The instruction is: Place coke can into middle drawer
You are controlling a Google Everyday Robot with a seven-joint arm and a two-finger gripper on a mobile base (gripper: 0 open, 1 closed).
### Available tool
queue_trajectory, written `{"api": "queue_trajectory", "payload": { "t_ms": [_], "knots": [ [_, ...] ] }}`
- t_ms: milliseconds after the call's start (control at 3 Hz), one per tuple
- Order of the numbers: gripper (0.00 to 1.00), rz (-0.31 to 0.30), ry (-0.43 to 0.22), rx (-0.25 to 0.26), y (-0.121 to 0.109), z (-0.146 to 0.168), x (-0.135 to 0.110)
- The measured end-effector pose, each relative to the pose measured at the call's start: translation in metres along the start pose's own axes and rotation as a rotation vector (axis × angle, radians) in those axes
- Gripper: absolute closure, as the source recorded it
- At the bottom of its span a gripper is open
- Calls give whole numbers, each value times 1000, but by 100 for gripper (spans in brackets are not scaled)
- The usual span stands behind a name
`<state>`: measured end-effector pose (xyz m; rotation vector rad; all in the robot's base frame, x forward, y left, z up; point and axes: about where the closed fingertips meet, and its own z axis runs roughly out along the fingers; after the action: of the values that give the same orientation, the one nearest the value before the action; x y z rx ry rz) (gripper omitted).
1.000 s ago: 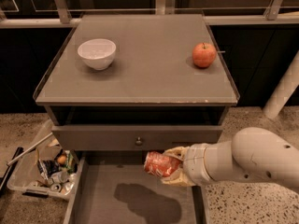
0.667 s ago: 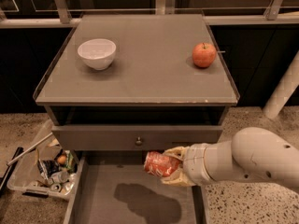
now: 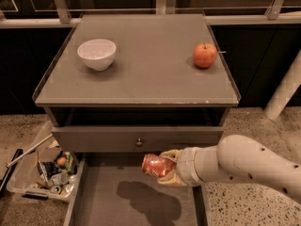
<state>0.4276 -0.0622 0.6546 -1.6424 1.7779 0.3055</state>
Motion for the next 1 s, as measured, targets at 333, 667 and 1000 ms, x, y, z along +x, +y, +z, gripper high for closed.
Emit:
{"api": "queue_trajectory", "payload": {
  "t_ms": [333,667,1000],
  "knots": [
    [100,10,12,23,-4,31,25],
    [100,10,14,44,-10,63,49],
    [100,25,16,18,-12,116,109]
  ]
}}
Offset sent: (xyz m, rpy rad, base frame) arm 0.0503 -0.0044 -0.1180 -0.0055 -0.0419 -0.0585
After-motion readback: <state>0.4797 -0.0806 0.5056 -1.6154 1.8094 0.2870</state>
